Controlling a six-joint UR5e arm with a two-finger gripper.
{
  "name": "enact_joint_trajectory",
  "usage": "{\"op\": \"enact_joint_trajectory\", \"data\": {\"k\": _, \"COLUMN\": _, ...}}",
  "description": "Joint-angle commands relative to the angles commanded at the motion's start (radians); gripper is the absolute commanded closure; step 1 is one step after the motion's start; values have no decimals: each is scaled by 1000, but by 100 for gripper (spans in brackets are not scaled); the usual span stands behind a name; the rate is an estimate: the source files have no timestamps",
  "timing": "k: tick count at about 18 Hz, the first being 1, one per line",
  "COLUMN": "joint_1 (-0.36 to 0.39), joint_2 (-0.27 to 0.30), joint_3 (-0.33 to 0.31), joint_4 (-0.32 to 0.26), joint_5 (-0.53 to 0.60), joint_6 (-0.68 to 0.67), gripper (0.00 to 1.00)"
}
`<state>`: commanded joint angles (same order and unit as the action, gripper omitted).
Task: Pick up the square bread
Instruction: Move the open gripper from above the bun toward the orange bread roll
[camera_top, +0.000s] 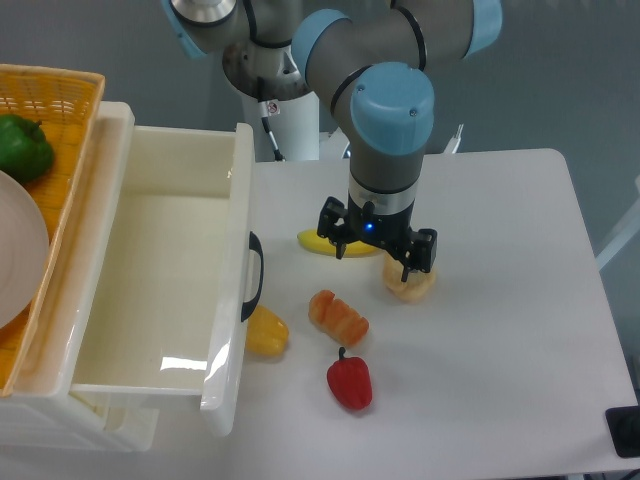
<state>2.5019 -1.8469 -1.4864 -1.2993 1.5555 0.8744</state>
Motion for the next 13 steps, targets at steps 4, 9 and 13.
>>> {"op": "enact_joint_trajectory", "data": {"k": 4, "joint_1": -2, "joint_2": 0, "joint_3": -6, "joint_4": -2, "joint_5": 3, "joint_6": -8, "gripper": 0}}
{"op": "enact_joint_trajectory", "data": {"k": 9, "joint_1": 14, "joint_2": 2, "joint_3": -35, "joint_4": -5, "joint_5": -6, "joint_6": -18, "gripper": 0}}
{"op": "enact_joint_trajectory", "data": {"k": 13, "joint_1": 6, "joint_2": -2, "joint_3": -86, "joint_4": 0, "joint_5": 0, "joint_6": -135, "gripper": 0}}
